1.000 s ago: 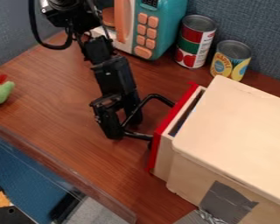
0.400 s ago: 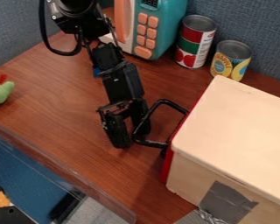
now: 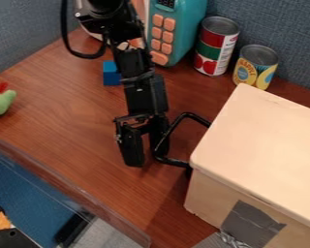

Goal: Close the drawer

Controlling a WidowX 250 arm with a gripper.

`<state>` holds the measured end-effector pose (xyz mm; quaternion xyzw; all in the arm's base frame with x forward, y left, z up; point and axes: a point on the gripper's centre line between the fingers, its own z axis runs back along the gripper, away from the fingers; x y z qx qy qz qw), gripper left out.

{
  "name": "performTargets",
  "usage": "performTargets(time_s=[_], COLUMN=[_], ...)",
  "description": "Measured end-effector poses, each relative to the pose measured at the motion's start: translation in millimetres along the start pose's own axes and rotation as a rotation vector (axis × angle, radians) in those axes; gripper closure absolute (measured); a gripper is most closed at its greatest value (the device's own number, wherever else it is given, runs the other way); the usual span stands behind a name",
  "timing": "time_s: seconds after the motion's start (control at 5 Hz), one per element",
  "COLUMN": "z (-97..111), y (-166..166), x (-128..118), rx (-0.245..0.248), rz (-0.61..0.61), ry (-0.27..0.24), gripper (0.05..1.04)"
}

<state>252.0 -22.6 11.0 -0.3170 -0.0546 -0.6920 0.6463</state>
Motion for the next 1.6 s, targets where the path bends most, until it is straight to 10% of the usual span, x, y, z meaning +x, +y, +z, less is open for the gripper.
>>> performTargets(time_s=[0.6,1.0,1.2,1.6], z=[2,84,117,157], y=[-4,-24,-48,-105], x=[-3,-52,-89,-165], rx=[-0.061,0.345,0.465,0.669], rz=[-0.042,0.293,0.490,0.917], ry=[0.171,0.499,0.491,0.229], gripper=[0.083,0.084,0.084,0.084])
